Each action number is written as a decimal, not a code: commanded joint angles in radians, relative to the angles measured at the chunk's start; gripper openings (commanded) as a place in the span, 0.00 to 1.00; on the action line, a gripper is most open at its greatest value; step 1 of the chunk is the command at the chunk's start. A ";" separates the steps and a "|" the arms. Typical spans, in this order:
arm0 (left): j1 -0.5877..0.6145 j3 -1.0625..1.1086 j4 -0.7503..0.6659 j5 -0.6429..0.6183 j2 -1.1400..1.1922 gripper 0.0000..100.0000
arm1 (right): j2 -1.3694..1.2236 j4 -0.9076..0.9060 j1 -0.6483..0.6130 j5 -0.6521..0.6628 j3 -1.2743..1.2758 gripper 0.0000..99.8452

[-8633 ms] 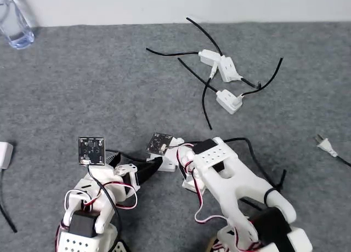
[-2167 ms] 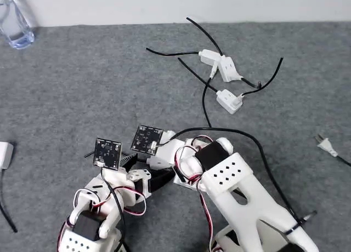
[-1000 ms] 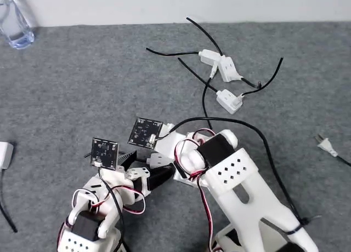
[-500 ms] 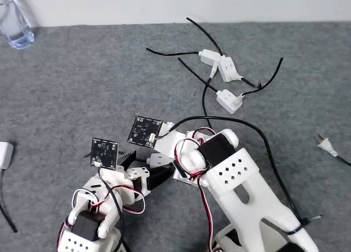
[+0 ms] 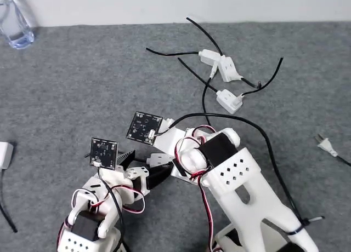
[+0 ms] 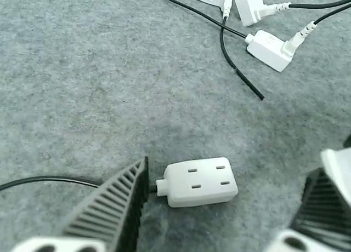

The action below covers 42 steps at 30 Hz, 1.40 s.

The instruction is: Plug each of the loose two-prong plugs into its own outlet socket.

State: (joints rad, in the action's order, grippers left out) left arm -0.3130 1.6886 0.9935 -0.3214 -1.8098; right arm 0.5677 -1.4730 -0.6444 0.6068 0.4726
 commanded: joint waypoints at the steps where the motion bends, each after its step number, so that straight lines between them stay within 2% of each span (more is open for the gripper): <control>1: -0.009 -0.005 0.006 0.003 -0.009 0.42 | 0.033 0.015 0.001 -0.014 -0.094 0.01; 9: -0.009 -0.005 0.008 0.003 -0.009 0.42 | 0.033 0.114 -0.005 -0.032 -0.011 0.01; 23: -0.005 -0.005 0.032 0.005 -0.009 0.42 | 0.033 0.090 0.021 0.003 -0.020 0.01; 25: 0.066 -0.022 0.049 0.018 -0.011 0.42 | 0.033 0.088 0.041 0.003 -0.029 0.01; 30: 0.425 -0.084 0.114 0.140 -0.011 0.42 | 0.021 0.097 0.051 0.055 -0.043 0.01; 33: 0.572 -0.054 0.112 0.207 -0.012 0.42 | 0.021 0.114 0.050 0.078 -0.046 0.01; 37: 0.626 -0.007 0.089 0.319 -0.009 0.42 | -0.013 0.128 0.056 0.103 -0.046 0.01; 42: 0.629 -0.005 0.138 0.359 -0.009 0.42 | -0.140 0.148 0.056 0.115 -0.083 0.01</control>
State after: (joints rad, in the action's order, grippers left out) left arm 0.3038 1.6916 1.1147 0.0054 -1.8082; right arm 0.4787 -1.3472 -0.6015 0.7112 0.4710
